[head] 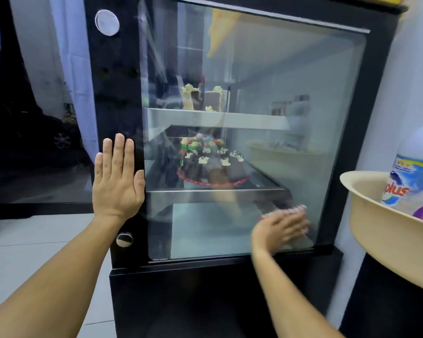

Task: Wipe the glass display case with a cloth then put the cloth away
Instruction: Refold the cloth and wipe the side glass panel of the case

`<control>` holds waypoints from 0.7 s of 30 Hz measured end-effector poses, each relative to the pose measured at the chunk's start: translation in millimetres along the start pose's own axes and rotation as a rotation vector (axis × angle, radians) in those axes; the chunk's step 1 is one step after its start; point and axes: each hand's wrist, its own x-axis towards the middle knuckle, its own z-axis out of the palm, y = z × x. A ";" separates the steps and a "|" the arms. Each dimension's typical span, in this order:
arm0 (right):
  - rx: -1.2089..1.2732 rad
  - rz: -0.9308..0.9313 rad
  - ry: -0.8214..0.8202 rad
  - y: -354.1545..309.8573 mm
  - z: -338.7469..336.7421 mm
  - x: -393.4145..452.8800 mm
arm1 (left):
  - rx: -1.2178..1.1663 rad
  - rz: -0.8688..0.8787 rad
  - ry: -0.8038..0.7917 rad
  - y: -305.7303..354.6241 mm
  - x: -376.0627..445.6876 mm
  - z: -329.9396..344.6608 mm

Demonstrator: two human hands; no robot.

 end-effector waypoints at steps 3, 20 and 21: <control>-0.146 -0.581 -0.169 -21.5 14.7 -53.4 | -0.012 0.006 -0.012 0.9 -1.6 -0.7; 0.012 -0.338 -0.040 -78.2 -2.4 58.1 | -0.037 -0.003 0.027 -1.7 0.2 1.6; -0.053 -0.548 -0.065 -89.1 -1.0 76.3 | -0.036 -0.004 0.030 -2.1 -0.3 1.5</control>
